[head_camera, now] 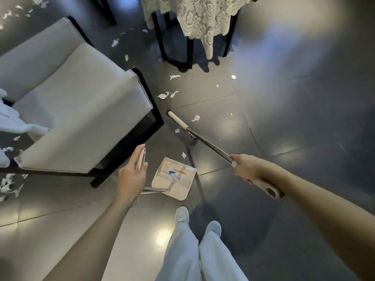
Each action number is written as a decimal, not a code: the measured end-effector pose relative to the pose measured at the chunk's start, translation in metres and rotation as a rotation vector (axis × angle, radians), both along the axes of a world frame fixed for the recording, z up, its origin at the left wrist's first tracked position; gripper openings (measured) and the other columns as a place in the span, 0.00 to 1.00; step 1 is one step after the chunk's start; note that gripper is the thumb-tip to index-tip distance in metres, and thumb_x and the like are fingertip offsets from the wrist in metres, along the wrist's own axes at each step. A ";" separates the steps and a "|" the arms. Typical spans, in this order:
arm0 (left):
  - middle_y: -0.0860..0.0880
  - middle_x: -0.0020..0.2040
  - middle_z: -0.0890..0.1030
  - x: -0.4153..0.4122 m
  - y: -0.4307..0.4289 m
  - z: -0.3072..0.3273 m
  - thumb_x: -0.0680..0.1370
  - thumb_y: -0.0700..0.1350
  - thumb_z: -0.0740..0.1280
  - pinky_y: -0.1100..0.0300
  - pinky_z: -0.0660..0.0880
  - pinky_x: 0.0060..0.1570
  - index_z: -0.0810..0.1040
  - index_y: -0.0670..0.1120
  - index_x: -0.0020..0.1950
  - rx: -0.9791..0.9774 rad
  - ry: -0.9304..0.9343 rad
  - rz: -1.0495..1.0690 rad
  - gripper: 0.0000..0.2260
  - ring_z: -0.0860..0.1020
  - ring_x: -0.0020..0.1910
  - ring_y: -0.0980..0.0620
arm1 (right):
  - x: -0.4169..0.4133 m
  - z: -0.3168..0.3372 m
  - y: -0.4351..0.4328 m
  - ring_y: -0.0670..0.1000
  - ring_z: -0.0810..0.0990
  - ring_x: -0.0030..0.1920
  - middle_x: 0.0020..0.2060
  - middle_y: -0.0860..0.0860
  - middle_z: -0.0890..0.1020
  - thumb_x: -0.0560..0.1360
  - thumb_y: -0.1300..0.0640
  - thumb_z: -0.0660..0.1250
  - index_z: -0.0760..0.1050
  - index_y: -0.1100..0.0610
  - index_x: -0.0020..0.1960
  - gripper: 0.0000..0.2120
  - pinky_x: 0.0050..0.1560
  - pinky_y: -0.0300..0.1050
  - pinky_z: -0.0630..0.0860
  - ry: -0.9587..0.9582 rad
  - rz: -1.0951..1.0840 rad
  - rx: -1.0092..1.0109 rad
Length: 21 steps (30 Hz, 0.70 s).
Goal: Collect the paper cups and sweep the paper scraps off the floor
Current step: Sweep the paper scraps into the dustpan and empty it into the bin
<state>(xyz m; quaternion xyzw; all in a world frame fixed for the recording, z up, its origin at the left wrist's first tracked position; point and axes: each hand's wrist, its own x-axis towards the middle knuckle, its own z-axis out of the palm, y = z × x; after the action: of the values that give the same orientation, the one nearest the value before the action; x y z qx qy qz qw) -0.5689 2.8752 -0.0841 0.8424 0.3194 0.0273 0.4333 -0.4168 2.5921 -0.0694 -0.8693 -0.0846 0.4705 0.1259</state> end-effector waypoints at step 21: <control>0.53 0.48 0.76 0.062 0.051 -0.005 0.79 0.42 0.64 0.62 0.70 0.45 0.67 0.68 0.66 -0.058 -0.006 -0.055 0.24 0.75 0.41 0.56 | 0.009 0.020 0.042 0.45 0.67 0.19 0.28 0.51 0.71 0.74 0.65 0.57 0.64 0.47 0.71 0.28 0.21 0.35 0.67 0.421 -0.135 -0.052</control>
<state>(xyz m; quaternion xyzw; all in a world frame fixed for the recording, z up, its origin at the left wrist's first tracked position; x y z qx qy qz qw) -0.5070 2.9258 -0.0891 0.8377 0.2954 0.0085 0.4592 -0.4075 2.6341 -0.0494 -0.7586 0.0143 0.6340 0.1496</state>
